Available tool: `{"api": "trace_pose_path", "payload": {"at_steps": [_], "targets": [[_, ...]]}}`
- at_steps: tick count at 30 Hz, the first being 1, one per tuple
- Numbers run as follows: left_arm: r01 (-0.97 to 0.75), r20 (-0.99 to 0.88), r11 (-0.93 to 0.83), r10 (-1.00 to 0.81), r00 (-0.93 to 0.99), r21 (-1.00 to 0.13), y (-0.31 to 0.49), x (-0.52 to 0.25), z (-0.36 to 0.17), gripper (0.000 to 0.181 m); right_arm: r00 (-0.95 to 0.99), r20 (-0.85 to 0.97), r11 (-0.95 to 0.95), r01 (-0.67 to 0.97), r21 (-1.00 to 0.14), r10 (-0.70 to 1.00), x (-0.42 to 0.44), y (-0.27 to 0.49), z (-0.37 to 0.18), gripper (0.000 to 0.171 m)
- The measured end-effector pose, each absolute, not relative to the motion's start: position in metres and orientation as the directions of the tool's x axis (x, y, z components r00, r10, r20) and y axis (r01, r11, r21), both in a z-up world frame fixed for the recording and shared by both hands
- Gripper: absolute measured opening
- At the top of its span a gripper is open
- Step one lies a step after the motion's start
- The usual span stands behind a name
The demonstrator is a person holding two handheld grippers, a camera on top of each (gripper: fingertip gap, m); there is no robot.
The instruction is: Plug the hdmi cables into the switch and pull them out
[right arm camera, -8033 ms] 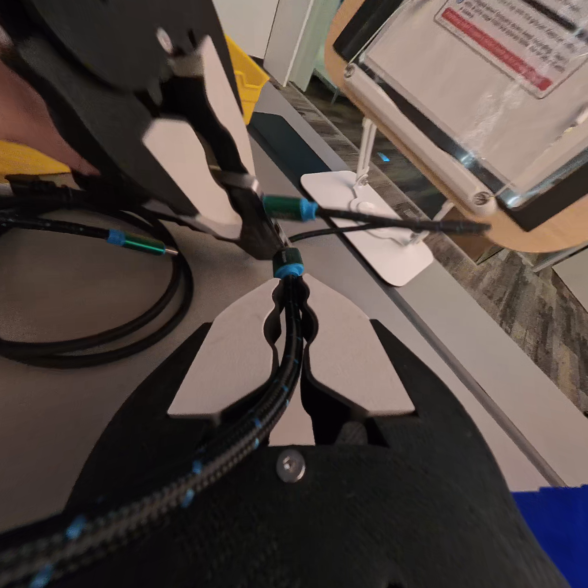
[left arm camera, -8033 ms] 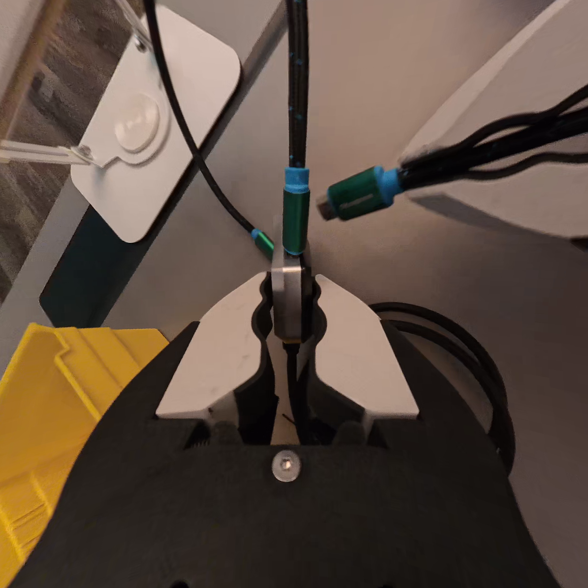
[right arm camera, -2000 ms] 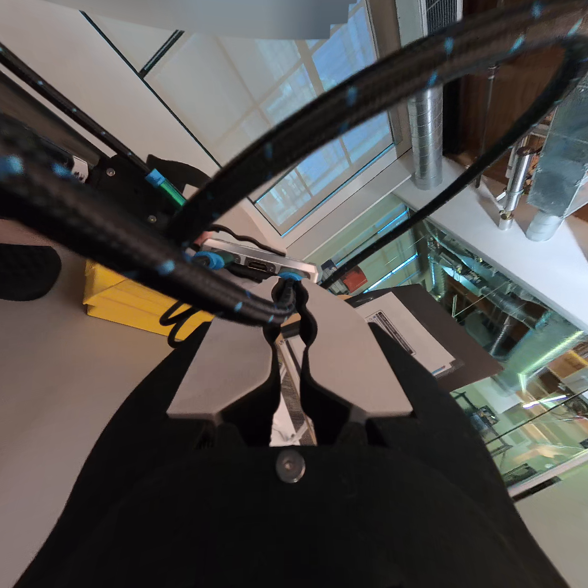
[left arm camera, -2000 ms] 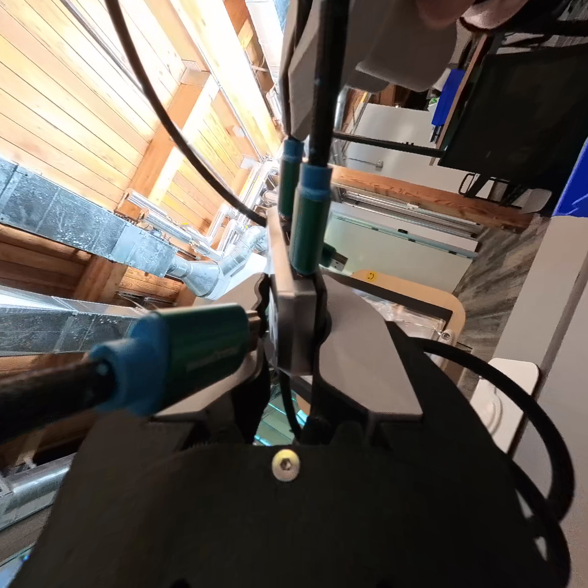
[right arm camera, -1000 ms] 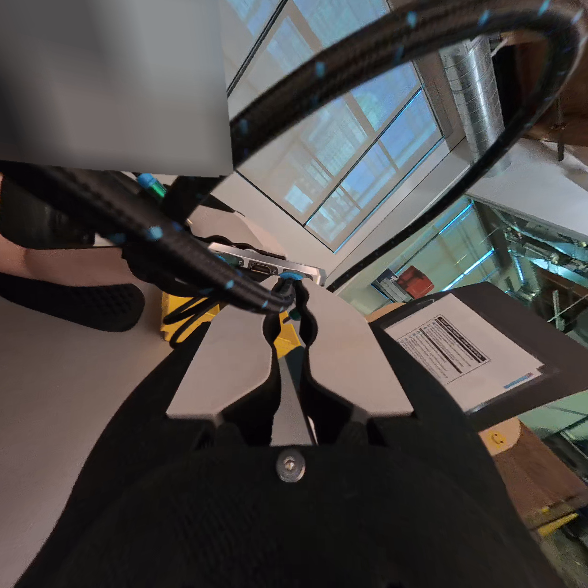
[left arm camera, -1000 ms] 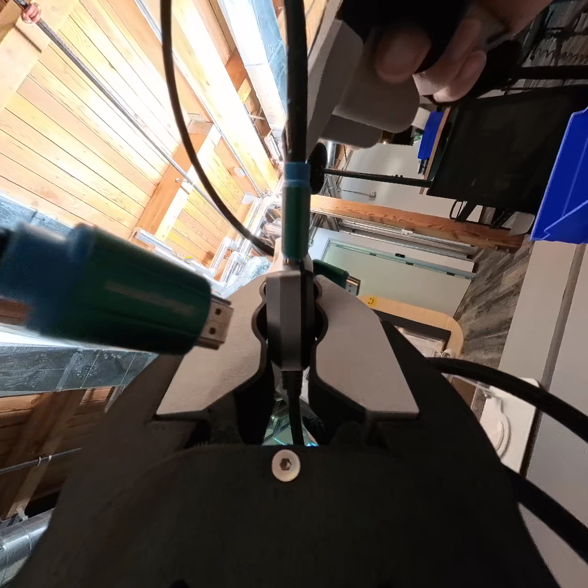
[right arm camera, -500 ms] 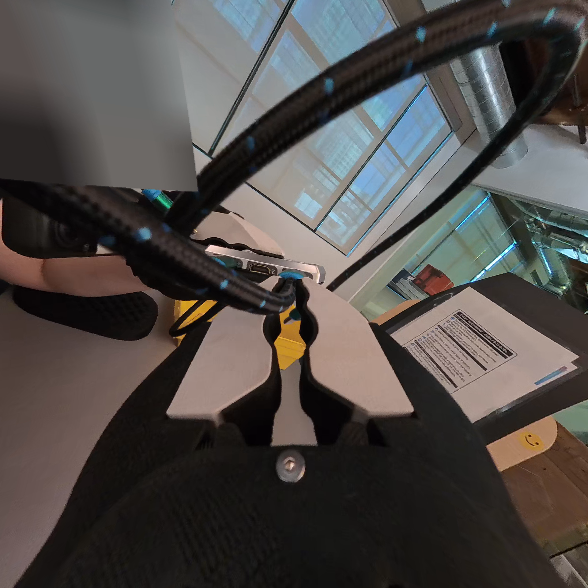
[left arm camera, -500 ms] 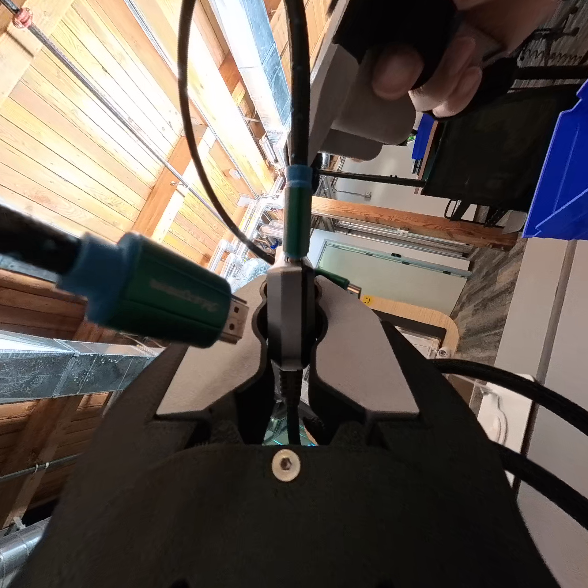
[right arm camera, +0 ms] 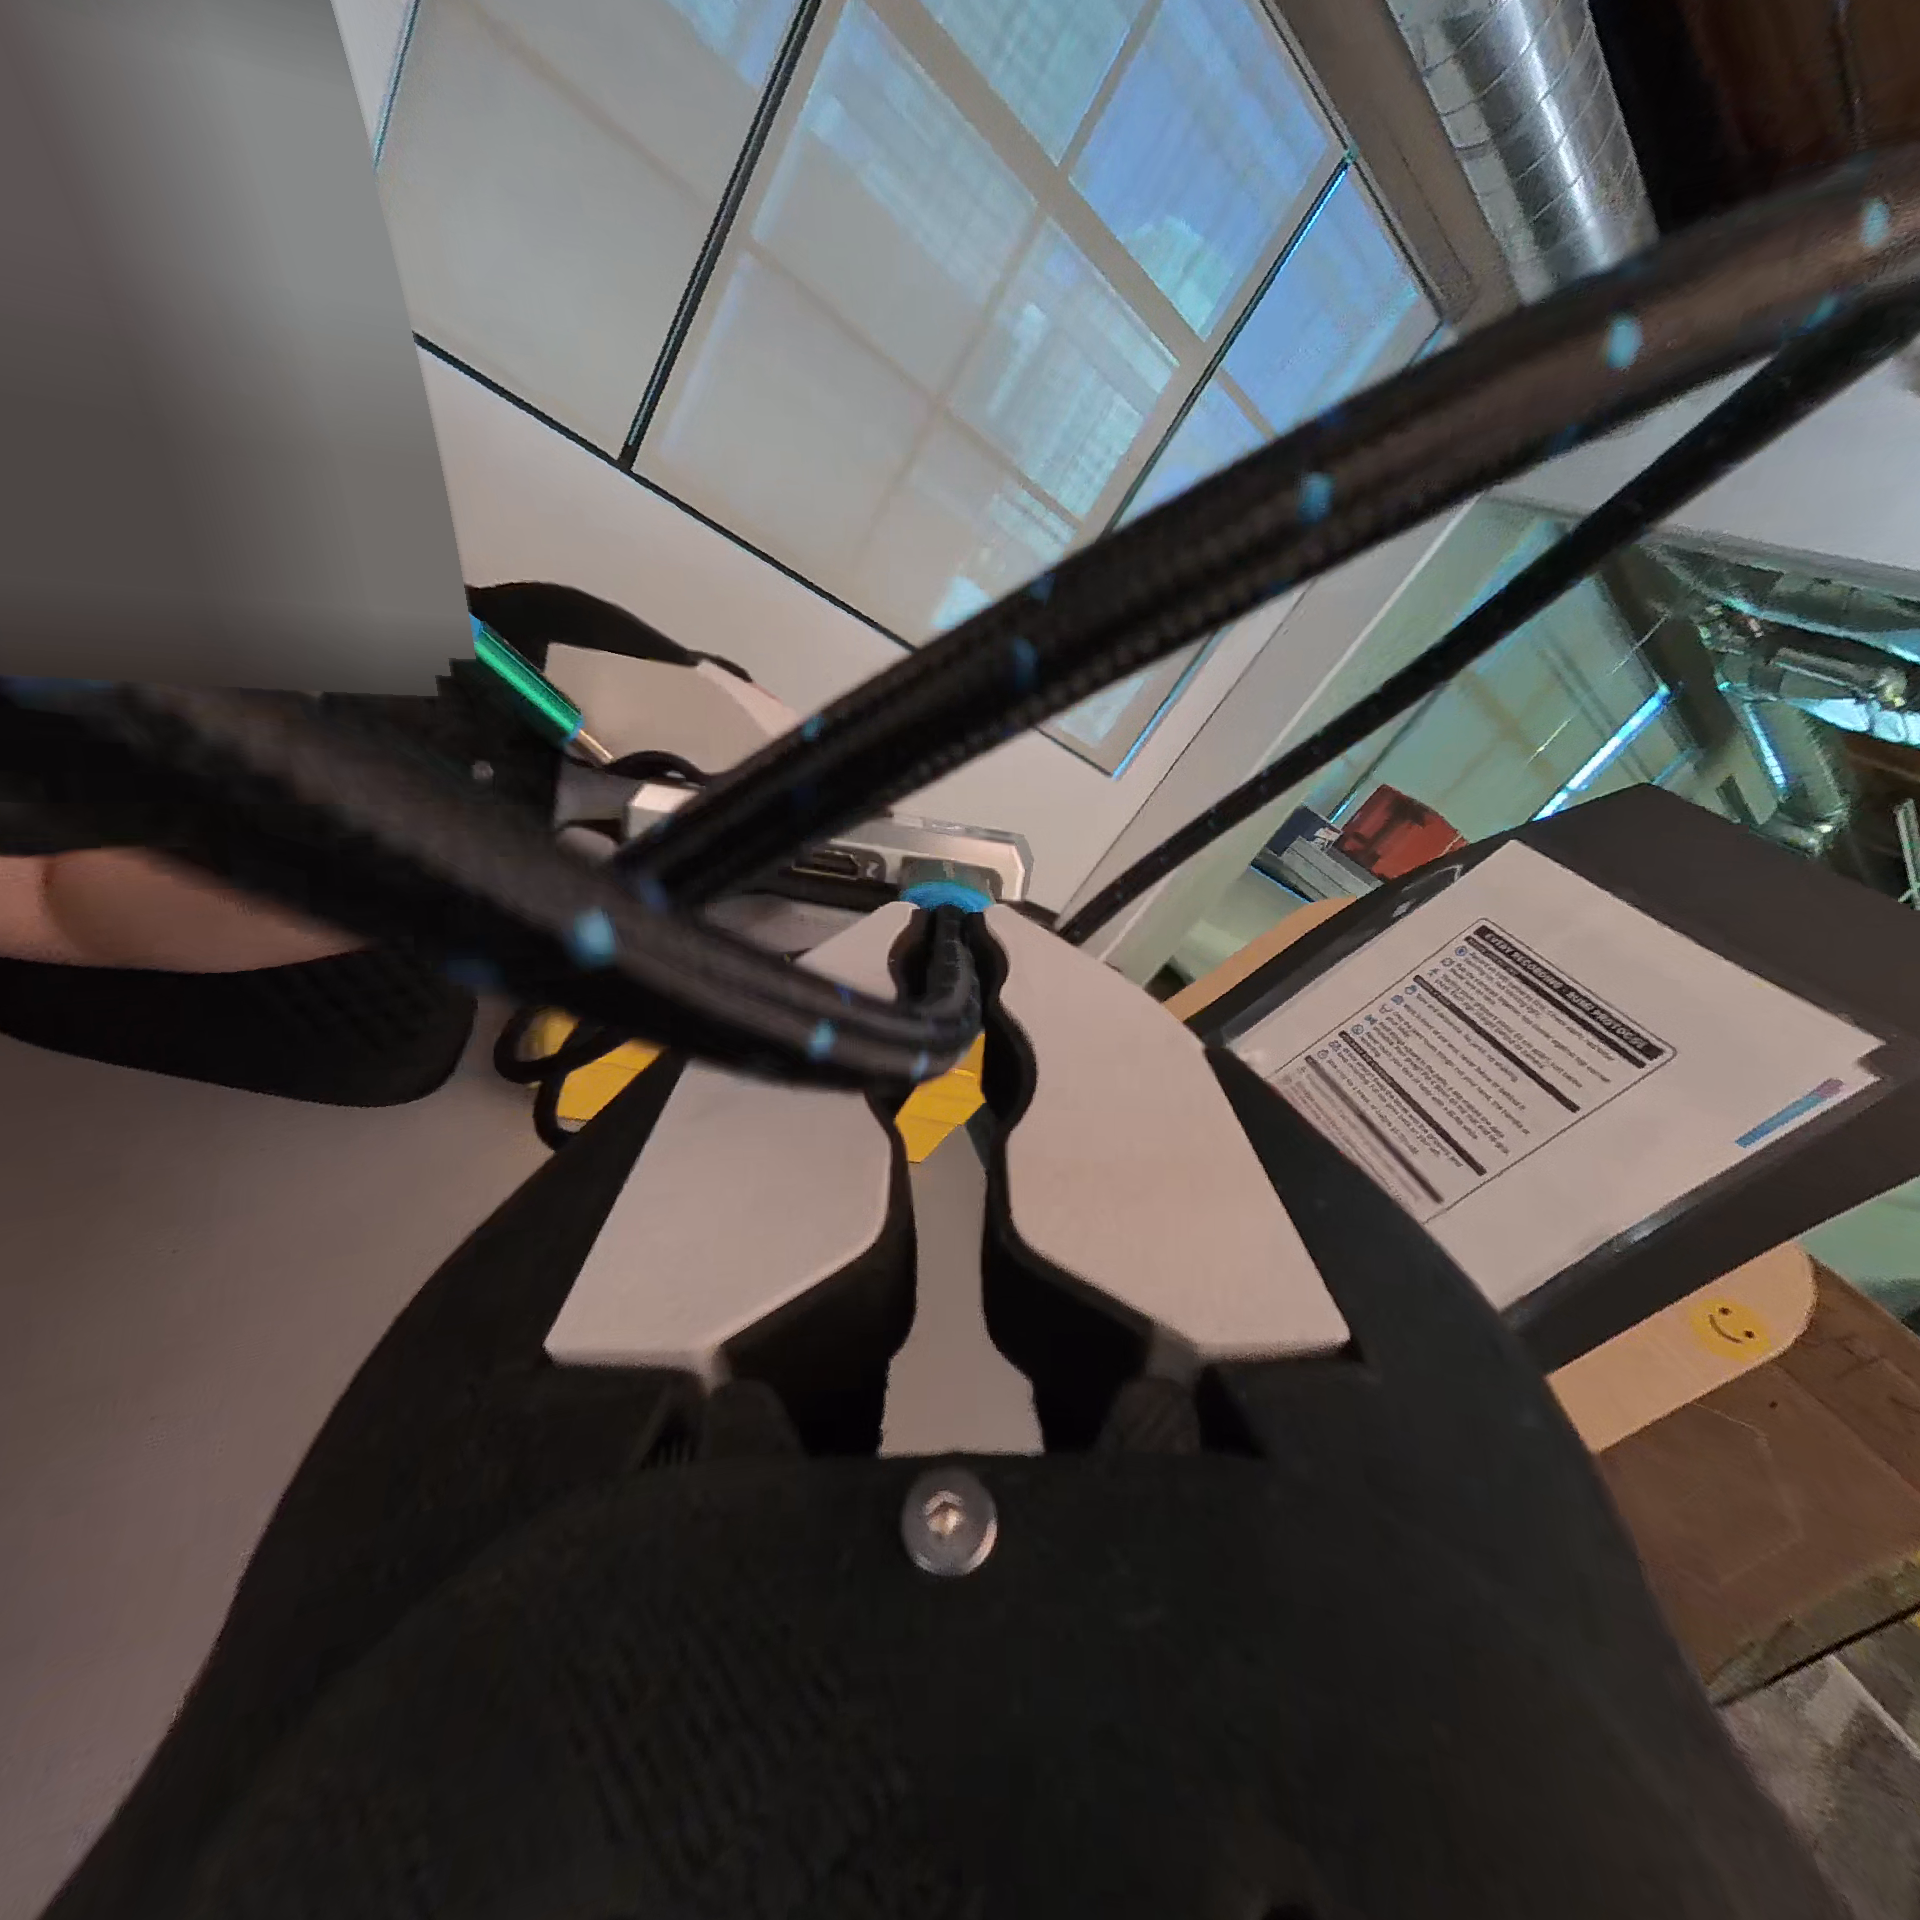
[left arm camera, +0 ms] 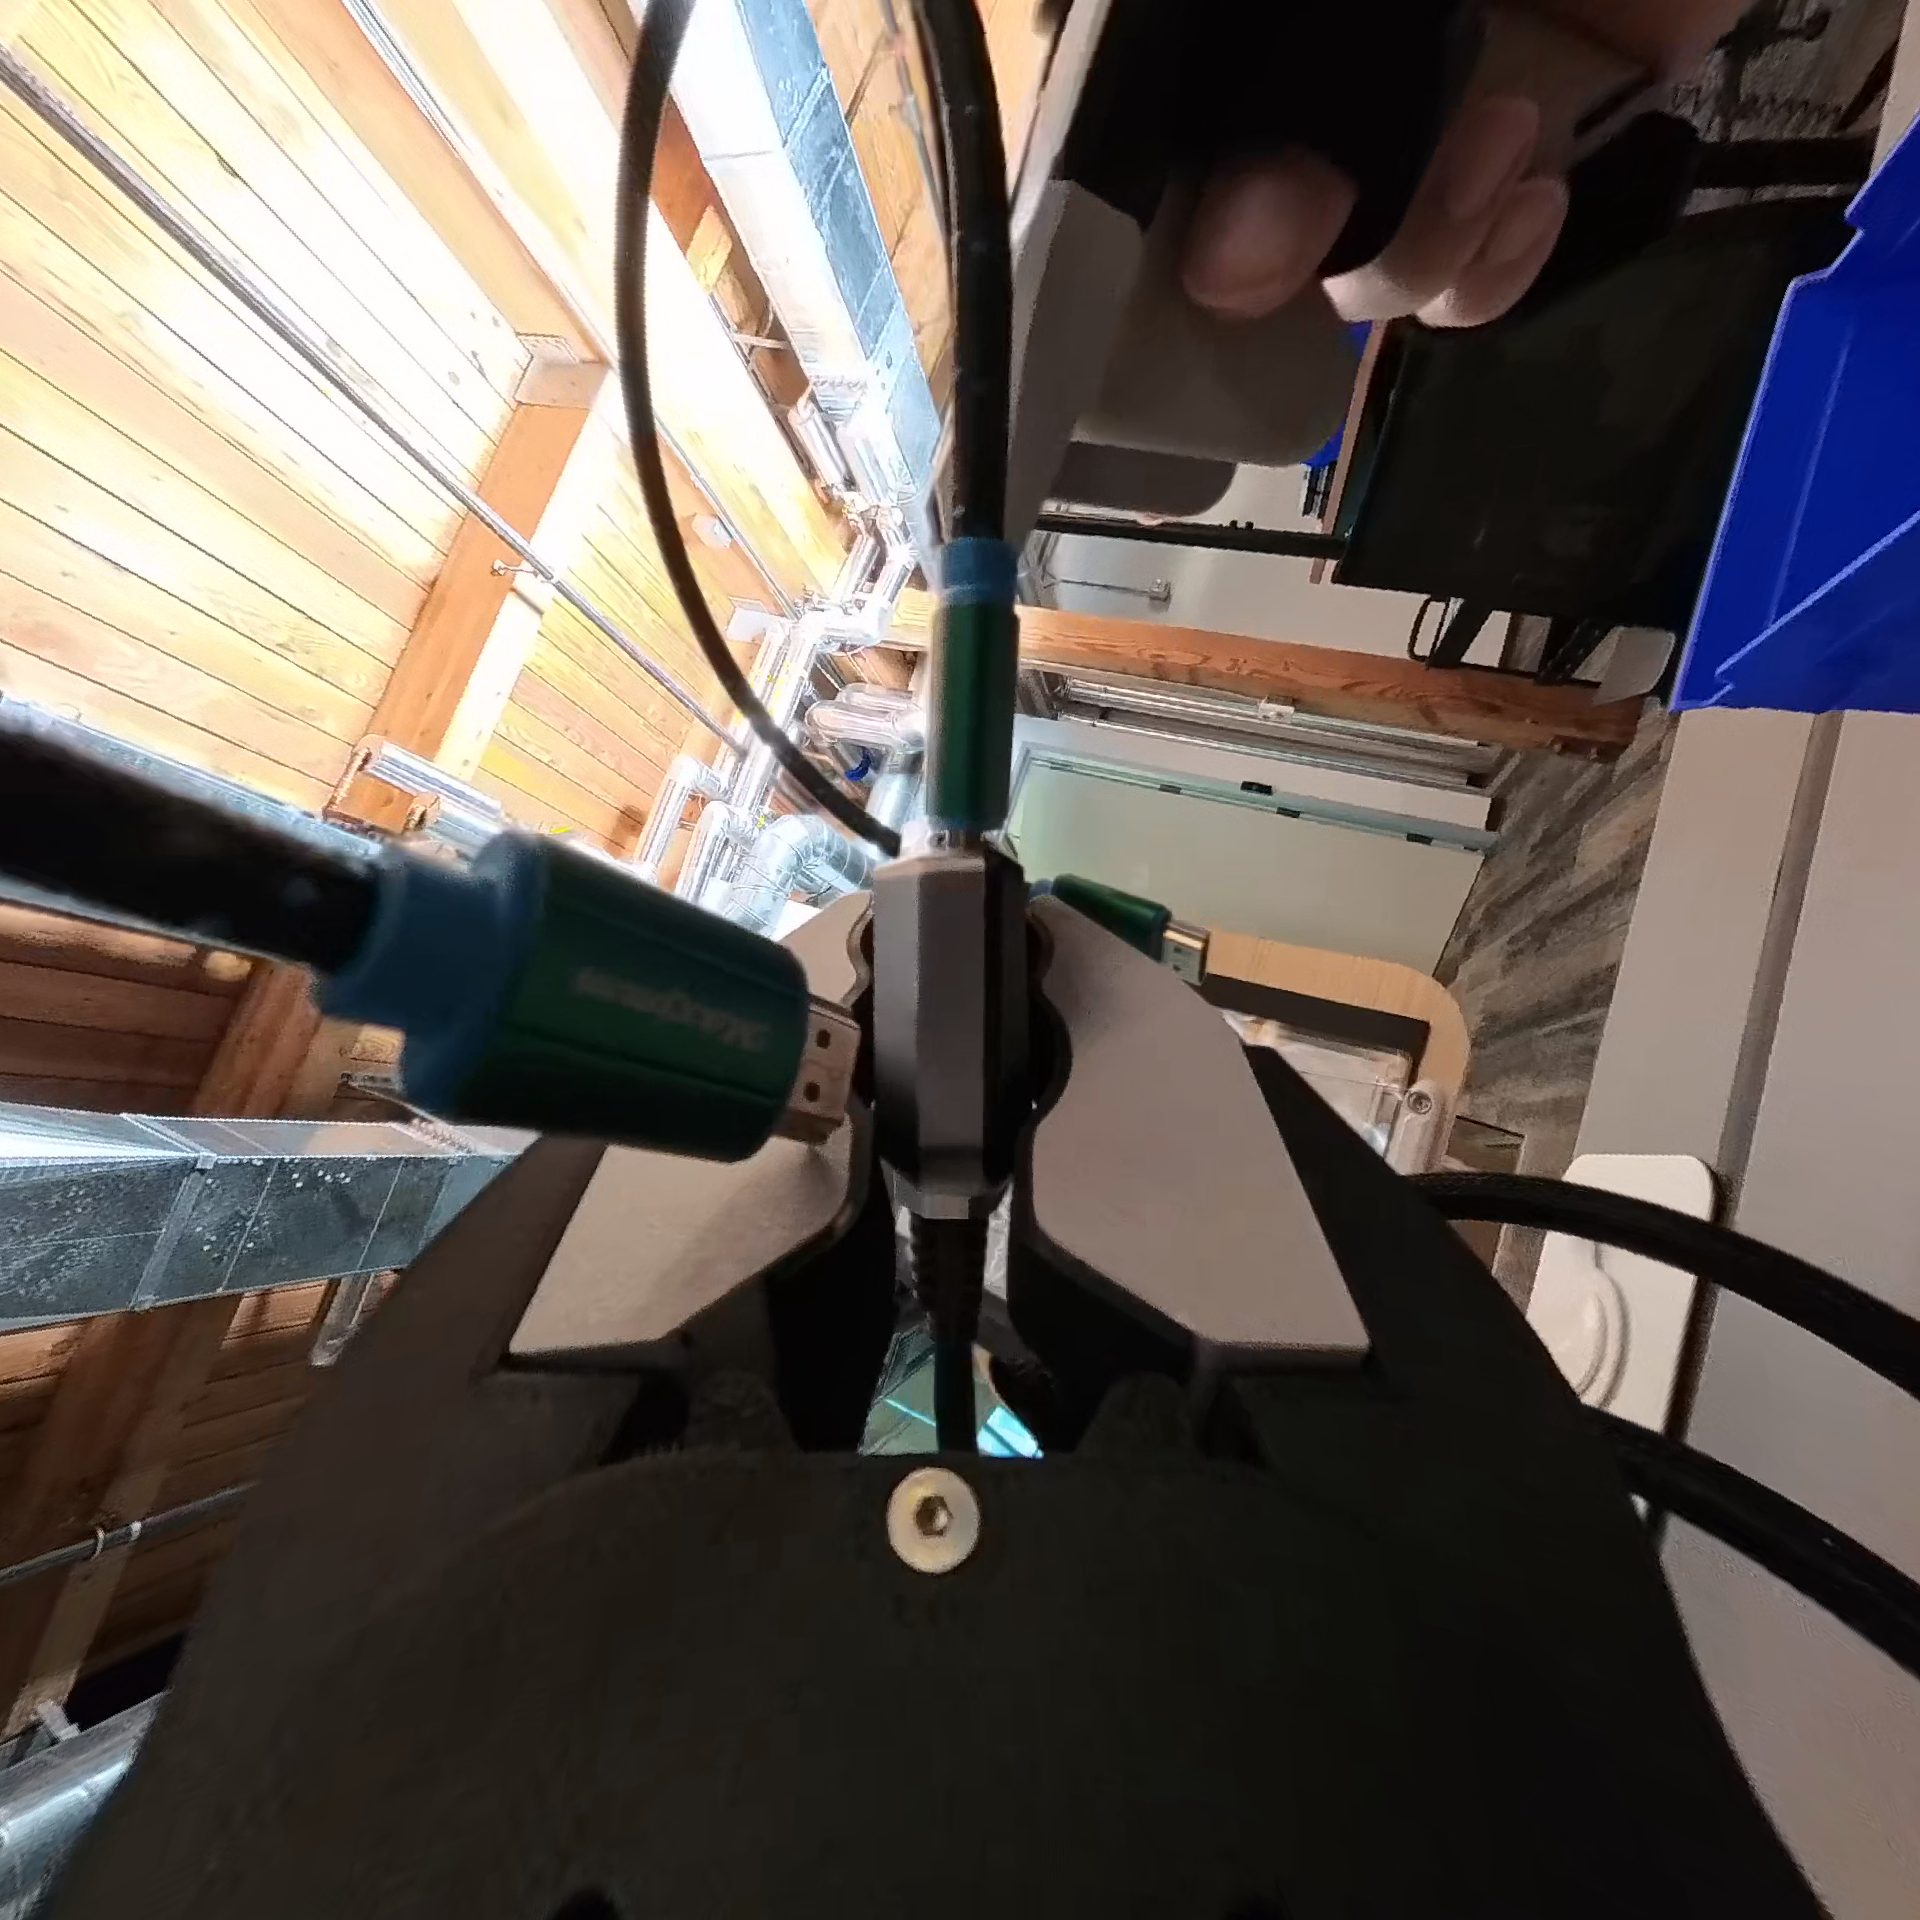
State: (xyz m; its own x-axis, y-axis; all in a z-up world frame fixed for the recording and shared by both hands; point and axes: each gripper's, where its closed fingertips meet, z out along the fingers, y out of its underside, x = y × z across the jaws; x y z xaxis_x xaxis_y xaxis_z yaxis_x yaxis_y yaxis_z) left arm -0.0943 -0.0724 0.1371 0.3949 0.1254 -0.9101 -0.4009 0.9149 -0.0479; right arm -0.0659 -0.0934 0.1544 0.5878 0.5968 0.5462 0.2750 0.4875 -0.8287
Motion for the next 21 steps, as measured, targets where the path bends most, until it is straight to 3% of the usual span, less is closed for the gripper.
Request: {"api": "trace_pose_path", "payload": {"at_steps": [5,13,21], "targets": [[-0.465,-0.889,0.882,0.152,0.432,-0.075,-0.051,-0.111,0.151,0.02,0.601,0.533,0.469,0.278,-0.838,0.596,-0.059,-0.087,0.149,0.014],[-0.501,-0.901,0.865,0.207,0.382,-0.014,-0.048,-0.104,0.141,0.022,0.434,0.388,0.433,-0.007,-0.901,0.813,-0.114,-0.104,0.145,0.02],[-0.488,-0.912,0.873,0.183,0.368,-0.022,-0.049,-0.097,0.136,0.02,0.456,0.506,0.511,0.124,-0.851,0.732,-0.112,-0.103,0.139,0.006]]}}
